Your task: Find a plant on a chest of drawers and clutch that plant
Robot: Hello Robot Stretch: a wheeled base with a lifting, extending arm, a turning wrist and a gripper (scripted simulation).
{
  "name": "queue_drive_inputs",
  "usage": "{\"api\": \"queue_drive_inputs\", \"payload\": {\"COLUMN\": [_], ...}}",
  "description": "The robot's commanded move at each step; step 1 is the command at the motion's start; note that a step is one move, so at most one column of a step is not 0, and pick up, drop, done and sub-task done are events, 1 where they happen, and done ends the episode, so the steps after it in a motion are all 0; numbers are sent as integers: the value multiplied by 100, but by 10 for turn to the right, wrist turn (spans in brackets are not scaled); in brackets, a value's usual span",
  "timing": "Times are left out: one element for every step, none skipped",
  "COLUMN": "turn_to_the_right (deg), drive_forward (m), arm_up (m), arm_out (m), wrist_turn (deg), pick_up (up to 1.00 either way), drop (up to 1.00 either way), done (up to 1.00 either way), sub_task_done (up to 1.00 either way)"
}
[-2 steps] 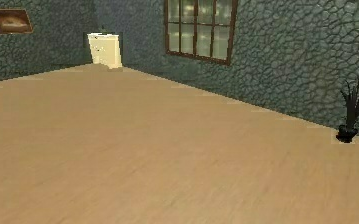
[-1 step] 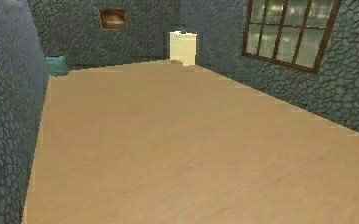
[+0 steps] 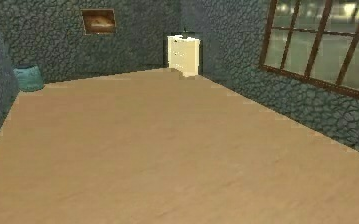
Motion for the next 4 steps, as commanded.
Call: {"api": "queue_drive_inputs", "payload": {"turn_to_the_right": [0, 0, 0, 0], "drive_forward": [100, 100, 100, 70], "arm_up": [0, 0, 0, 0], "arm_out": [0, 0, 0, 0], "wrist_turn": [0, 0, 0, 0], "pick_up": [0, 0, 0, 0], "drop": [0, 0, 0, 0], "done": [0, 0, 0, 0], "sub_task_done": [0, 0, 0, 0]}}
